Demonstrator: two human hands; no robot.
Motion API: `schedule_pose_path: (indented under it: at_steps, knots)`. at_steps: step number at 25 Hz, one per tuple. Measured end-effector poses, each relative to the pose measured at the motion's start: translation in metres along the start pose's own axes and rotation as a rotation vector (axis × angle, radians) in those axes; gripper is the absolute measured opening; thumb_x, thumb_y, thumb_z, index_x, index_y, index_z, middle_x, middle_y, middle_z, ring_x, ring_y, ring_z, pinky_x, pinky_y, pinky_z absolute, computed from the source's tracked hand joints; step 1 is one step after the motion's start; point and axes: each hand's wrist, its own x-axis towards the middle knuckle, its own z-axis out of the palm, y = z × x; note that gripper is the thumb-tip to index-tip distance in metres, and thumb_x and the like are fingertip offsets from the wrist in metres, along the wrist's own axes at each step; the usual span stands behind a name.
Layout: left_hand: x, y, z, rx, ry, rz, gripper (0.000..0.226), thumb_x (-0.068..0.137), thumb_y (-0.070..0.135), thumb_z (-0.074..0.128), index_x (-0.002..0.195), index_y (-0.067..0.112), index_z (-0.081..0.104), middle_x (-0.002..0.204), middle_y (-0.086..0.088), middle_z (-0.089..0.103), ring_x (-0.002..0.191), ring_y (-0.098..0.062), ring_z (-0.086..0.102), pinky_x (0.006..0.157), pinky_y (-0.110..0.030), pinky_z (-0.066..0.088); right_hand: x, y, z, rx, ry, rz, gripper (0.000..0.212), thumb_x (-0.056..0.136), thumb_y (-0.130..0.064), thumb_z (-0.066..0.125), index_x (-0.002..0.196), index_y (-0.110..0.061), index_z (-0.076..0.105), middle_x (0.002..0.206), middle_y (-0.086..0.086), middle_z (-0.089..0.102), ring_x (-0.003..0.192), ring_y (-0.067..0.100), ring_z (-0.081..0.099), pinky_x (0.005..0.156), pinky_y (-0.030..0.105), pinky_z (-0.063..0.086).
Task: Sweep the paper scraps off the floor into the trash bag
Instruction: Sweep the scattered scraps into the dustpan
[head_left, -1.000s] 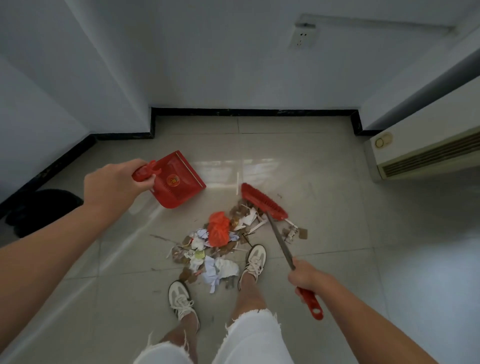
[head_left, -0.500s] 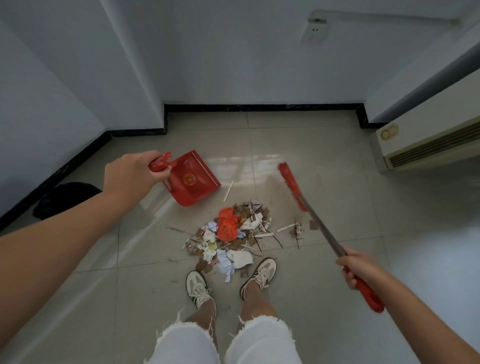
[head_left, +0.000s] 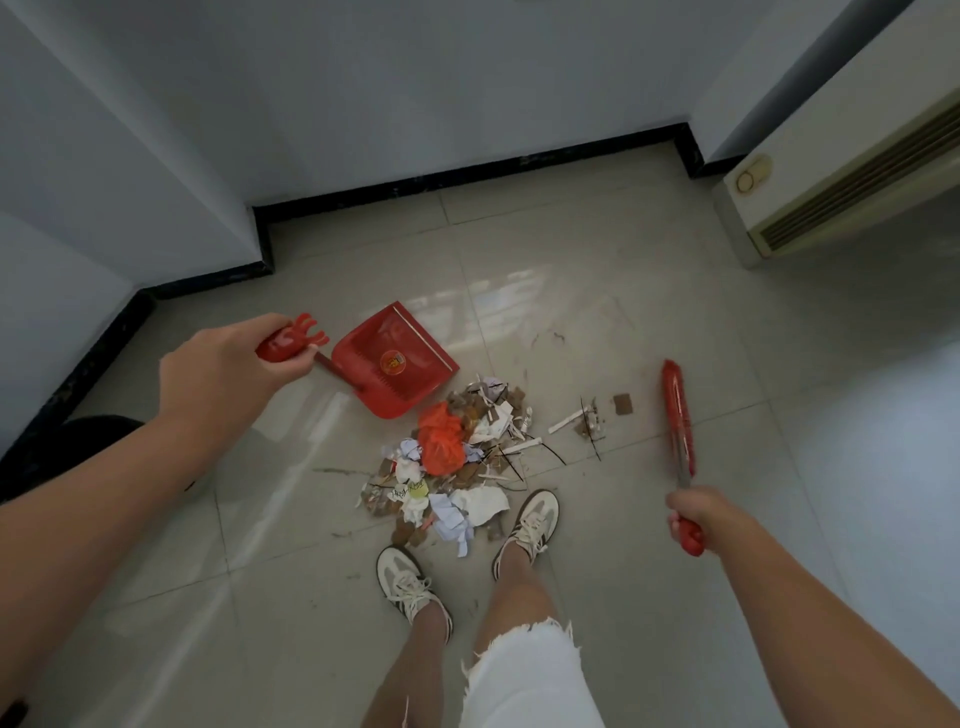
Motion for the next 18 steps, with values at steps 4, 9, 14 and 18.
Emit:
schedule_pose_path:
  at_steps: [4,9,14,18]
  knots:
    - [-0.003,0.003,0.003,-0.028,-0.026,-0.033,0.024,0.083,0.048,0.067,0.098,0.029,0.068,0.081,0.001,0.070,0.075,-0.026,0.064,0.066,-0.040,0.053,-0.049,0.030,0.029,0.041,-0.165,0.014,0.017,0.087,0.011,0.039,0.084,-0.005,0.043,0.048,0.008,0.041,0.030,0.015,0.039,0.034,0.019,0.037]
    - [-0.010,0.004,-0.002,-0.009,-0.047,-0.016,0.026,0.083,0.050,0.062,0.090,0.025,0.066,0.074,0.002,0.069,0.071,-0.026,0.064,0.060,-0.037,0.051,-0.121,0.032,0.068,-0.003,-0.343,-0.002,0.037,0.084,0.013,0.035,0.112,-0.008,0.046,0.045,0.005,0.042,0.032,0.012,0.040,0.036,0.020,0.039]
    - [-0.023,-0.002,-0.008,-0.025,-0.088,0.007,0.017,0.084,0.043,0.063,0.089,0.027,0.066,0.072,0.000,0.067,0.069,-0.027,0.062,0.057,-0.033,0.046,-0.168,0.015,0.119,-0.069,-0.411,-0.032,0.033,0.082,0.012,0.034,0.107,-0.006,0.046,0.052,0.006,0.047,0.033,0.010,0.044,0.036,0.020,0.040]
    - [-0.024,-0.016,-0.014,-0.023,-0.098,0.050,0.019,0.084,0.045,0.062,0.089,0.027,0.067,0.074,0.001,0.068,0.069,-0.026,0.062,0.059,-0.035,0.050,-0.194,0.019,0.102,0.106,-0.476,-0.028,0.020,0.088,0.010,0.042,0.097,-0.007,0.044,0.057,0.005,0.045,0.031,0.005,0.041,0.031,0.015,0.036]
